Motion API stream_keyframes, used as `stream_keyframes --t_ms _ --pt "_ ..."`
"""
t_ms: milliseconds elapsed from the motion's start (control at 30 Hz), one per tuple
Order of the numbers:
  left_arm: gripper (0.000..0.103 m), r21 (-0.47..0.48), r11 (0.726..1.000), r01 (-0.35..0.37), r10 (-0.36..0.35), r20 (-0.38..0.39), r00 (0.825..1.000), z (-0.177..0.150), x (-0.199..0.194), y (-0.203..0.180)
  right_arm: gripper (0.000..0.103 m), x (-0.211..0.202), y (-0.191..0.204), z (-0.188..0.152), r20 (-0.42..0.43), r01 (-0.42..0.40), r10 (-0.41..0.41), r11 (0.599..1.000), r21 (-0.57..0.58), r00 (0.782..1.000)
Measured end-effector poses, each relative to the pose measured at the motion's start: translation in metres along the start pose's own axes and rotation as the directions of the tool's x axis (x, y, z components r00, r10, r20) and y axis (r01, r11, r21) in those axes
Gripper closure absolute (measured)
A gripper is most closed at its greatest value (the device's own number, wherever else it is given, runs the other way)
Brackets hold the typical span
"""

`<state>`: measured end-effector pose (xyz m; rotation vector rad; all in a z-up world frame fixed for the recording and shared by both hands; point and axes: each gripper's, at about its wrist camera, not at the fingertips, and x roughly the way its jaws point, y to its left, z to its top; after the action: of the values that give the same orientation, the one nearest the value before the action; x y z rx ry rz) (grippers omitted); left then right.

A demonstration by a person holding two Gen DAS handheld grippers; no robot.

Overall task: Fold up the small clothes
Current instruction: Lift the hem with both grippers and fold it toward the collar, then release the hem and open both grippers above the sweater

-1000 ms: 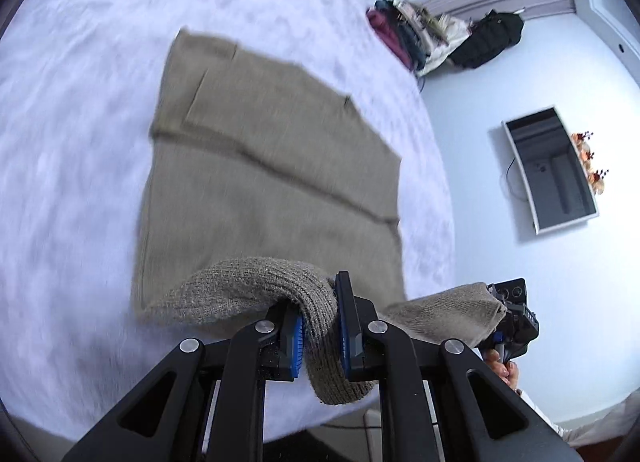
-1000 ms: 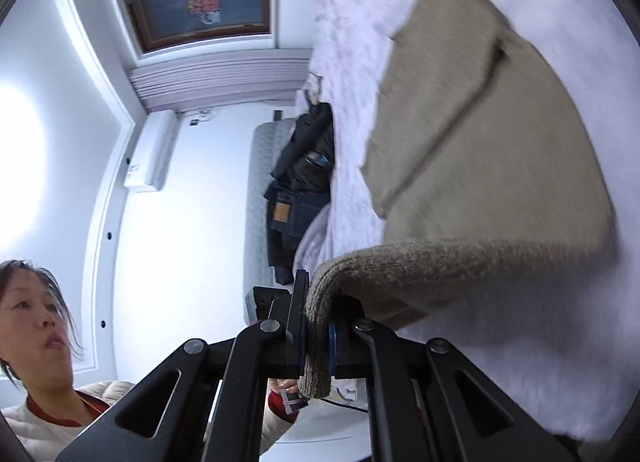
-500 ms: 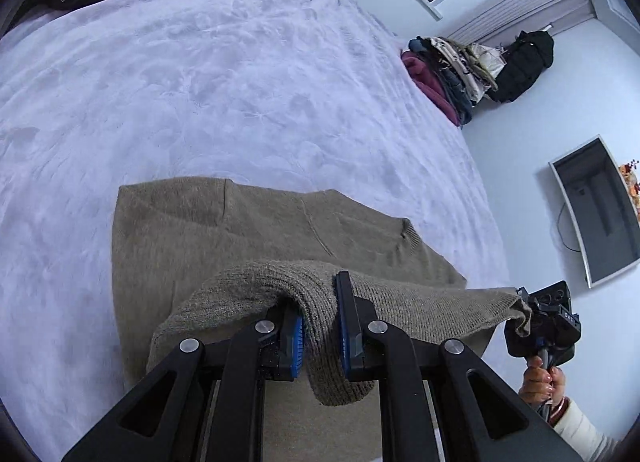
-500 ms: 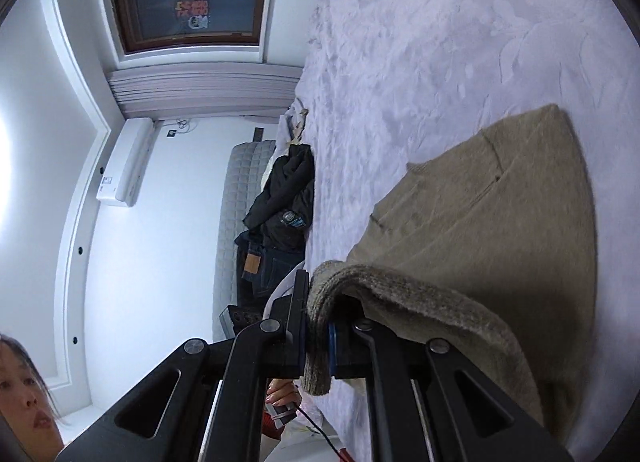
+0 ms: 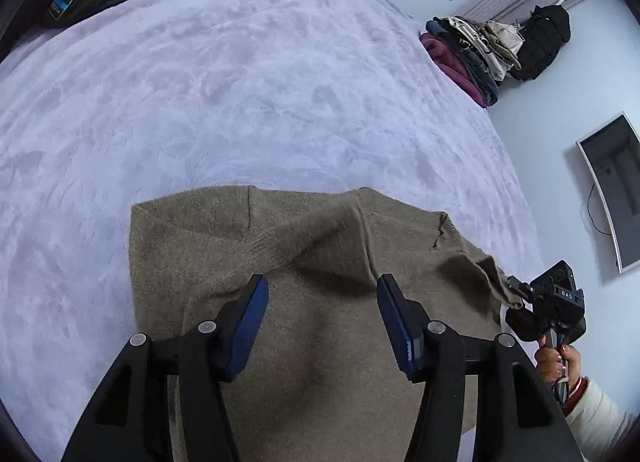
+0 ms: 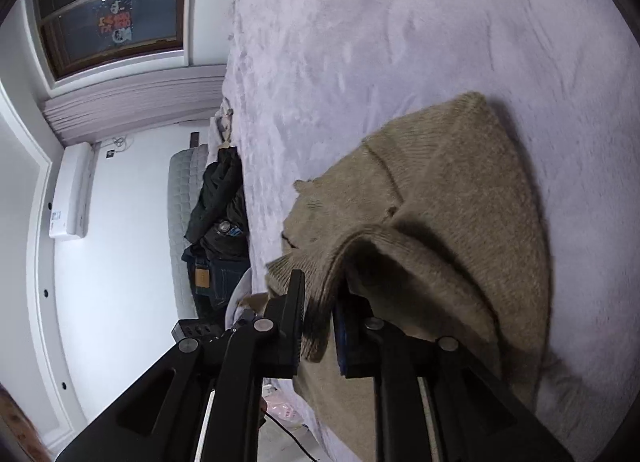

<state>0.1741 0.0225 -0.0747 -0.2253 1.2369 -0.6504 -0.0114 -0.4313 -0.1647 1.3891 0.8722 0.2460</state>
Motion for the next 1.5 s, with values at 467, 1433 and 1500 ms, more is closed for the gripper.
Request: stream_keyframes --t_ms 467,1433,1500 --pt "0.045 0.042 0.981 -0.189 0.192 -0.072 0.979 0.007 0.075 -0.014 0.085 0.026 0.041 -0.008 0.01 0.256 -0.263 0.927 -0.275 0.965" --pt "0.045 0.063 0.996 -0.07 0.085 -0.277 0.957 -0.109 -0.027 0.052 0.031 0.088 0.02 -0.219 -0.197 0.098 -0.122 0.987 -0.13 0.973" --pt "0.045 0.06 0.997 -0.037 0.053 -0.29 0.956 -0.111 -0.026 0.057 0.031 0.099 0.008 -0.234 -0.175 0.118 -0.132 0.989 -0.09 0.976"
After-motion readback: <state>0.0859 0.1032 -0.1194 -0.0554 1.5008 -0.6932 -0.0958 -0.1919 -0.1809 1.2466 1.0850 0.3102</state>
